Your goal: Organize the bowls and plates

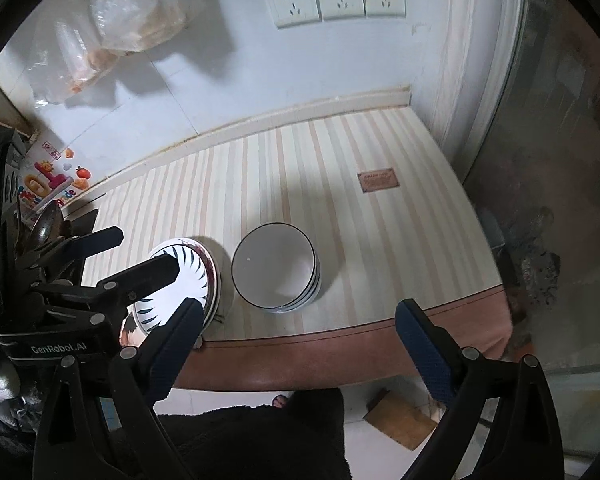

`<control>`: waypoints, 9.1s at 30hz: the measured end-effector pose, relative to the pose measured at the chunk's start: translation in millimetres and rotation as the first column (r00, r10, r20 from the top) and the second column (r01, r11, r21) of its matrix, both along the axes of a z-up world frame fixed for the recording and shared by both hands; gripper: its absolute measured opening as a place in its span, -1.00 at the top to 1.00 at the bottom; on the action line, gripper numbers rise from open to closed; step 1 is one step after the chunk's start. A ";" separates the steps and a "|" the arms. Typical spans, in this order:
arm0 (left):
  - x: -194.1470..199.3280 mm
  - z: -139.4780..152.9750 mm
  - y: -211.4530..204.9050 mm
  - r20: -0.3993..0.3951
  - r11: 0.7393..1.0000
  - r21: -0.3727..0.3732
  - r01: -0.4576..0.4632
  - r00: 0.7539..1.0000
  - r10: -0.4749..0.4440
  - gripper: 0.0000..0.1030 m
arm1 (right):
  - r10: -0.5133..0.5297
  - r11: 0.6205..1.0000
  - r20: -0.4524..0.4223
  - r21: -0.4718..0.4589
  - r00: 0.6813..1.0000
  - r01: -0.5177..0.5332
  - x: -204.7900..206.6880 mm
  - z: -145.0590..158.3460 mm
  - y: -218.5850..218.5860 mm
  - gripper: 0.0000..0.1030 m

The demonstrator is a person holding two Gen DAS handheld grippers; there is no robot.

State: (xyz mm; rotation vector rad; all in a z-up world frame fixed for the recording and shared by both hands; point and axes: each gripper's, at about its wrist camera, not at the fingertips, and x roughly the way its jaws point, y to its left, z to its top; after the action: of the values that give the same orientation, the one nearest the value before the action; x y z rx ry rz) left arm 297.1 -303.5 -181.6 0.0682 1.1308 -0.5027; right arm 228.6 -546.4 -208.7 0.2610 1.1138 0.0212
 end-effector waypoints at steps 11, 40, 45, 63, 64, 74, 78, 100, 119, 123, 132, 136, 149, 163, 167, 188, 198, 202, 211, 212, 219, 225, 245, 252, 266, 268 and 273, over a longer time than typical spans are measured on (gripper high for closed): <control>78.6 -111.9 -3.1 -0.299 1.000 0.021 -0.023 0.954 0.029 -0.85 | 0.006 0.972 -0.146 0.232 0.989 0.028 74.8 -117.6 -11.5 -0.91; 100.1 -215.9 -10.8 -0.621 0.990 -0.102 -0.095 0.784 0.012 0.05 | 0.009 0.809 -0.382 0.546 0.924 0.218 150.8 -292.0 -22.0 -0.06; 100.9 -211.6 -8.2 -0.625 0.988 -0.093 -0.127 0.780 0.041 0.05 | 0.033 0.794 -0.397 0.568 0.917 0.217 156.7 -294.7 -21.9 -0.06; 110.1 -195.5 11.4 -0.581 0.978 -0.125 -0.168 0.811 0.065 0.05 | 0.091 0.873 -0.276 0.484 0.957 0.057 190.8 -260.3 9.3 -0.03; 111.0 -193.0 14.1 -0.577 0.978 -0.128 -0.165 0.814 0.062 0.05 | 0.090 0.875 -0.270 0.482 0.959 0.054 192.1 -256.7 12.6 -0.03; 114.6 -159.0 72.3 -0.535 0.977 -0.114 -0.179 0.840 0.091 0.05 | 0.135 0.867 -0.215 0.498 0.967 -0.010 197.6 -224.5 66.8 -0.03; 107.8 -154.0 107.9 -0.523 0.969 -0.099 -0.225 0.840 0.141 0.05 | 0.186 0.855 -0.200 0.516 0.962 -0.058 197.1 -217.5 104.8 -0.02; 78.3 -181.7 191.5 -0.509 0.922 -0.085 -0.377 0.812 0.285 0.05 | 0.370 0.826 -0.189 0.515 0.910 -0.229 199.5 -242.0 224.9 -0.02; 71.2 -179.9 195.4 -0.484 0.936 -0.068 -0.345 0.832 0.272 0.04 | 0.374 0.843 -0.185 0.476 0.909 -0.250 194.6 -243.5 239.9 -0.01; 66.7 -177.6 191.9 -0.466 0.943 -0.042 -0.332 0.841 0.275 0.05 | 0.377 0.852 -0.191 0.455 0.906 -0.258 194.6 -240.3 242.3 -0.01; 51.6 -156.5 190.4 -0.373 0.937 0.065 -0.343 0.863 0.342 0.05 | 0.355 0.893 -0.172 0.352 0.919 -0.279 188.0 -213.9 237.4 -0.01; 39.9 -132.2 189.6 -0.270 0.928 0.139 -0.345 0.889 0.371 0.04 | 0.335 0.919 -0.174 0.279 0.926 -0.280 179.6 -202.1 233.5 -0.01; 10.1 -62.6 185.8 -0.034 0.924 0.164 -0.346 0.934 0.356 -0.77 | 0.214 0.977 0.030 0.023 0.976 -0.214 111.7 -96.9 224.2 -0.89; -56.7 13.9 187.1 0.151 0.904 0.092 -0.417 0.903 0.401 -0.87 | 0.140 0.989 0.217 -0.069 0.966 -0.127 25.9 -1.5 207.2 -0.95; -95.4 42.3 183.4 0.235 0.892 0.061 -0.447 0.875 0.423 -0.90 | 0.148 0.988 0.260 -0.080 0.954 -0.132 -13.3 24.9 203.3 -0.95; -296.6 116.1 166.2 0.370 0.852 0.000 -0.524 0.791 0.487 -1.00 | 0.218 0.974 0.399 -0.141 0.891 -0.175 -244.8 110.8 188.6 -0.97; -315.5 110.0 170.8 0.366 0.845 0.030 -0.534 0.792 0.488 -1.00 | 0.189 0.979 0.409 -0.147 0.893 -0.140 -268.3 118.1 183.0 -0.97; -318.1 110.4 173.5 0.370 0.846 0.044 -0.531 0.796 0.480 -1.00 | 0.186 0.979 0.413 -0.150 0.892 -0.136 -269.9 120.8 184.0 -0.97; -319.9 111.6 174.9 0.378 0.847 0.056 -0.529 0.796 0.472 -1.00 | 0.183 0.980 0.411 -0.150 0.893 -0.132 -268.3 121.3 184.9 -0.97; -320.6 111.7 175.8 0.380 0.847 0.055 -0.529 0.796 0.472 -1.00 | 0.183 0.980 0.410 -0.151 0.893 -0.132 -266.7 120.9 185.3 -0.97; -321.0 112.4 180.0 0.380 0.851 0.052 -0.523 0.798 0.467 -1.00 | 0.181 0.980 0.414 -0.156 0.892 -0.126 -265.3 119.9 188.4 -0.98; -321.4 116.0 183.8 0.387 0.855 0.047 -0.517 0.799 0.461 -1.00 | 0.182 0.979 0.417 -0.158 0.891 -0.126 -265.1 120.6 188.9 -0.98; -319.6 119.6 184.3 0.393 0.857 0.042 -0.514 0.797 0.459 -1.00 | 0.179 0.978 0.416 -0.172 0.892 -0.116 -259.2 125.5 191.1 -0.98; -317.8 121.4 181.7 0.390 0.861 0.041 -0.507 0.801 0.453 -1.00 | 0.174 0.978 0.413 -0.177 0.894 -0.109 -260.6 123.6 194.6 -0.98; -316.3 120.6 178.5 0.385 0.862 0.039 -0.506 0.803 0.454 -1.00 | 0.168 0.978 0.414 -0.185 0.895 -0.098 -263.1 121.4 198.9 -0.98; -316.2 120.6 177.9 0.385 0.861 0.038 -0.507 0.803 0.455 -1.00 | 0.170 0.977 0.415 -0.187 0.894 -0.099 -262.4 121.4 198.1 -0.98; -316.6 120.4 178.2 0.385 0.861 0.039 -0.507 0.803 0.455 -1.00 | 0.171 0.977 0.415 -0.188 0.894 -0.100 -262.2 121.3 197.6 -0.98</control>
State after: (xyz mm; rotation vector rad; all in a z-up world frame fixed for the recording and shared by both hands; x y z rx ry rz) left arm -19.4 -125.2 -61.1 -0.0078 0.7716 0.0546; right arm -33.6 -348.8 -87.4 0.0261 0.6851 0.1077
